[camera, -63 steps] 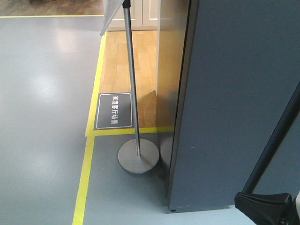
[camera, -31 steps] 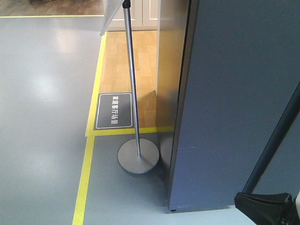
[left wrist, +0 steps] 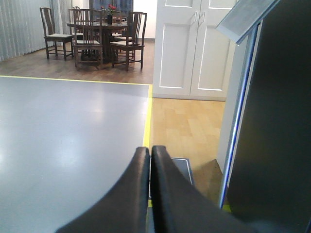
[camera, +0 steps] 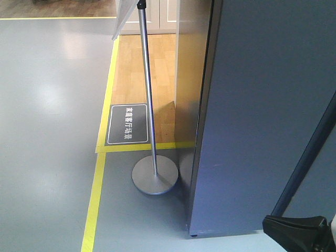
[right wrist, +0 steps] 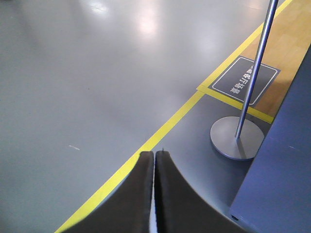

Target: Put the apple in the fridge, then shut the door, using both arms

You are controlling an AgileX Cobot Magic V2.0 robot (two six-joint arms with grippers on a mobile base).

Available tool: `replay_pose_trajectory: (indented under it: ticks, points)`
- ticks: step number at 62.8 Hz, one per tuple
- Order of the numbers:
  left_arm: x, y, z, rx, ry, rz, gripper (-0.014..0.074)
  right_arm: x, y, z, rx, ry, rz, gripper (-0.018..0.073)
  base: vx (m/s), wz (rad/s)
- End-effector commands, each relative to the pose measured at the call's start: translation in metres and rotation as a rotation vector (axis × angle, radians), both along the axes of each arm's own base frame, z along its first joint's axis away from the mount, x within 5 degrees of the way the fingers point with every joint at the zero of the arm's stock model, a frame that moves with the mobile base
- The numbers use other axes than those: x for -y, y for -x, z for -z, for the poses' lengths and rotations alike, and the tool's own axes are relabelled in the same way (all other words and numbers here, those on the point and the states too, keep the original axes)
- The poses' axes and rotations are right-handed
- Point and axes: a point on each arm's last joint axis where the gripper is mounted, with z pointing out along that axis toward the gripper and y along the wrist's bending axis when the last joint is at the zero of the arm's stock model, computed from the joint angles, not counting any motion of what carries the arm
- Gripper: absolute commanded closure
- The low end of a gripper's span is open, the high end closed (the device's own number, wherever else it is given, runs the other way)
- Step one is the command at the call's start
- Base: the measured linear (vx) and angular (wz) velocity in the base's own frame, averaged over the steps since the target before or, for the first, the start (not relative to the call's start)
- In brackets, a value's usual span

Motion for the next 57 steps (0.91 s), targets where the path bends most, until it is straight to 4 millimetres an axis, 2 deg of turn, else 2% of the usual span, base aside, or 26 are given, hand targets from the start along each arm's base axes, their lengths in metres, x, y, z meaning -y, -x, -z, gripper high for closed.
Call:
replay_pose_trajectory:
  ticks: [1, 57]
  points:
    - [-0.0007, 0.0001, 0.0029, 0.055, 0.015, -0.009, 0.0603, -0.0003, -0.0028, -0.0109, 0.039, -0.034, 0.016, 0.0563, 0.0, 0.0]
    - [-0.0007, 0.0, 0.0025, 0.057, 0.016, -0.009, 0.0603, -0.0004, -0.0024, -0.0098, 0.034, -0.032, 0.013, 0.0563, 0.0, 0.0]
